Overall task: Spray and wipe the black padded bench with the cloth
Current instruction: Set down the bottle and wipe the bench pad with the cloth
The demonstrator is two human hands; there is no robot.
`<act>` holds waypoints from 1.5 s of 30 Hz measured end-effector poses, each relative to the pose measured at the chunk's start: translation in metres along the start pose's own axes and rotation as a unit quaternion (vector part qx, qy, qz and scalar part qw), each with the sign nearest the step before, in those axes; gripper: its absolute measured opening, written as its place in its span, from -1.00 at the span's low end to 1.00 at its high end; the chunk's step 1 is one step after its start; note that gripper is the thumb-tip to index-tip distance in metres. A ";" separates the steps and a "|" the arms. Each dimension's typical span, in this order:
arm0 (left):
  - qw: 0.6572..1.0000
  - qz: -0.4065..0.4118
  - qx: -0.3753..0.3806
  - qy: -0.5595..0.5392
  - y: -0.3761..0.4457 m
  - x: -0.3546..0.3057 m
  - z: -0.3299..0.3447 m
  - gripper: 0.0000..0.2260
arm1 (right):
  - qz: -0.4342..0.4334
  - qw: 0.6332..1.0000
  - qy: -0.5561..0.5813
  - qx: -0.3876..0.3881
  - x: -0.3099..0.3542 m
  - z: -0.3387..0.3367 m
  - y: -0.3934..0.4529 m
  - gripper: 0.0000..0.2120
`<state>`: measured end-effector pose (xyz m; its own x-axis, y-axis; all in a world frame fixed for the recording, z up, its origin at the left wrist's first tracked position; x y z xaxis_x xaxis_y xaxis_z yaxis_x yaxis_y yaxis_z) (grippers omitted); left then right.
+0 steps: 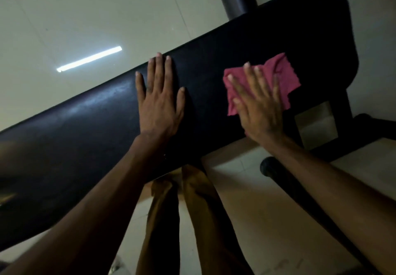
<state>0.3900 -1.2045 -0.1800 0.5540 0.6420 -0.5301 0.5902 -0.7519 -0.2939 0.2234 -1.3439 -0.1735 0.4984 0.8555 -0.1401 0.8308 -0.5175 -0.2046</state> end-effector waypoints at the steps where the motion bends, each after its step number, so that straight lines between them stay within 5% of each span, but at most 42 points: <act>1: 1.000 0.020 0.002 0.005 -0.004 0.003 -0.003 -0.40 | 0.062 0.998 0.013 -0.005 -0.009 0.000 0.003 -0.51; 5: 0.998 0.064 0.022 0.020 -0.039 0.039 -0.015 -0.41 | 0.340 0.936 0.086 -0.021 0.027 -0.007 -0.013 -0.52; 7: 0.999 0.036 0.024 0.019 -0.063 0.071 -0.023 -0.40 | 0.239 0.969 0.064 0.010 0.085 -0.011 -0.007 -0.50; 10: 1.000 -0.014 -0.001 0.023 -0.105 0.121 -0.043 -0.40 | -0.076 0.997 0.007 0.012 0.141 -0.015 -0.005 -0.50; 12: 0.999 -0.047 -0.016 0.020 -0.131 0.152 -0.054 -0.40 | -0.107 0.994 0.004 0.004 0.123 -0.015 0.003 -0.50; 14: 0.996 -0.076 -0.032 0.025 -0.155 0.178 -0.062 -0.40 | 0.026 0.999 0.024 0.000 0.091 -0.012 0.016 -0.50; 17: 0.993 -0.102 -0.057 0.024 -0.179 0.205 -0.068 -0.39 | 0.275 0.958 0.069 -0.035 0.089 -0.019 0.009 -0.52; 19: 0.992 -0.106 -0.066 0.016 -0.186 0.213 -0.069 -0.39 | 0.328 0.939 0.093 -0.037 0.127 -0.027 0.000 -0.52; 21: 0.990 -0.112 -0.081 0.006 -0.190 0.219 -0.072 -0.39 | 0.217 0.973 0.081 -0.010 0.190 -0.031 -0.004 -0.51; 23: 0.988 -0.118 -0.098 -0.008 -0.195 0.225 -0.076 -0.40 | -0.030 0.999 0.017 0.022 0.263 -0.030 -0.018 -0.49; 26: 0.986 -0.128 -0.107 -0.009 -0.203 0.239 -0.083 -0.41 | -0.261 0.965 -0.024 0.013 0.291 -0.031 -0.023 -0.48; 28: 0.985 -0.131 -0.110 -0.003 -0.209 0.251 -0.086 -0.42 | -0.227 0.974 -0.013 0.012 0.271 -0.032 -0.003 -0.48; 31: 0.984 -0.133 -0.114 -0.003 -0.222 0.266 -0.090 -0.44 | 0.030 0.999 0.039 0.021 0.245 -0.033 0.020 -0.49; 33: 0.985 -0.129 -0.115 -0.008 -0.231 0.270 -0.090 -0.44 | 0.110 0.992 0.059 0.020 0.276 -0.037 0.011 -0.48; 38: 0.976 -0.166 -0.143 -0.013 -0.249 0.291 -0.103 -0.46 | -0.187 0.982 0.008 0.004 0.400 -0.038 -0.051 -0.49; 45: 0.978 -0.163 -0.127 -0.019 -0.257 0.295 -0.098 -0.43 | -0.297 0.955 0.008 -0.011 0.424 -0.022 -0.119 -0.40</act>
<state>0.4591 -0.8069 -0.1825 0.2932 0.8312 -0.4723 0.8612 -0.4442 -0.2472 0.3414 -0.9195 -0.1877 -0.0587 0.9982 0.0088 0.9729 0.0592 -0.2234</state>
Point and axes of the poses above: each hand's wrist, its own y-axis towards the middle knuckle, its own z-axis out of the palm, x = y × z, the point moved 10 cm from there along y, towards the middle knuckle, and after that the axes turned 14 degrees about -y, right-handed, at the moved point
